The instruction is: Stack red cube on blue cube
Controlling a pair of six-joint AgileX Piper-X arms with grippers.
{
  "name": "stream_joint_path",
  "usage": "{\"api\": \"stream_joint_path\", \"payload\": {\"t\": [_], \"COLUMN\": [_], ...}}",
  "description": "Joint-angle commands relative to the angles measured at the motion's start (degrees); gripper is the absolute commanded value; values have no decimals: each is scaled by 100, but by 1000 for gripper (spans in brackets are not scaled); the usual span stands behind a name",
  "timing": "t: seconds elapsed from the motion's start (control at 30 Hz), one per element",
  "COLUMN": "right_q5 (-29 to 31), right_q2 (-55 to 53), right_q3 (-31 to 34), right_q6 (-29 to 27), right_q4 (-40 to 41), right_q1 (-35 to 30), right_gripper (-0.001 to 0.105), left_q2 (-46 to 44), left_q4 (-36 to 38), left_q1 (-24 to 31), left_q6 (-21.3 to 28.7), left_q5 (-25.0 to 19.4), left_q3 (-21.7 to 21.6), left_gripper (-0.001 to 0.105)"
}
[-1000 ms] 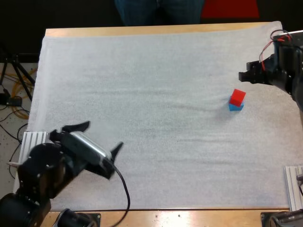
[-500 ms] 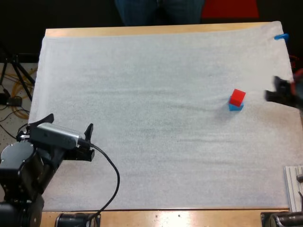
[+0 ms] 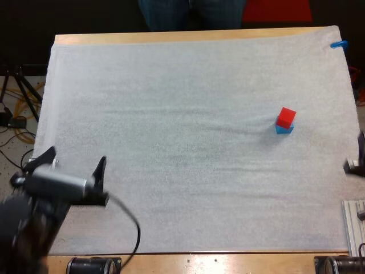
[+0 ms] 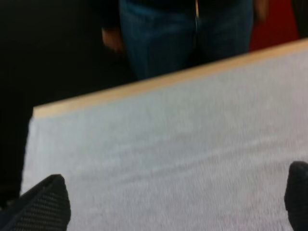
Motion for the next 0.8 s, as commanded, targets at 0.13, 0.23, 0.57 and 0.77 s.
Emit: {"api": "stream_joint_path", "payload": {"t": [0.13, 0.23, 0.57, 0.77], "right_q5": [-30, -30, -34, -35], "right_q2": [-1129, -1679, -3181, -3151], "right_q3": [290, 406, 775, 893], "right_q6": [7, 118, 247, 246], "right_q4": [306, 392, 908, 1071], "right_q1": [-23, -23, -23, -10], "right_gripper": [58, 58, 58, 58], "left_q2": [-1037, -1600, -3162, -3187], "left_q4": [396, 671, 1588, 2252], "left_q1": [3, 3, 3, 21], "left_q6": [-92, -92, -92, -92], "left_q5": [-280, -280, -268, -358], "left_q3": [-59, 9, 405, 507], "left_gripper": [87, 87, 87, 87]}}
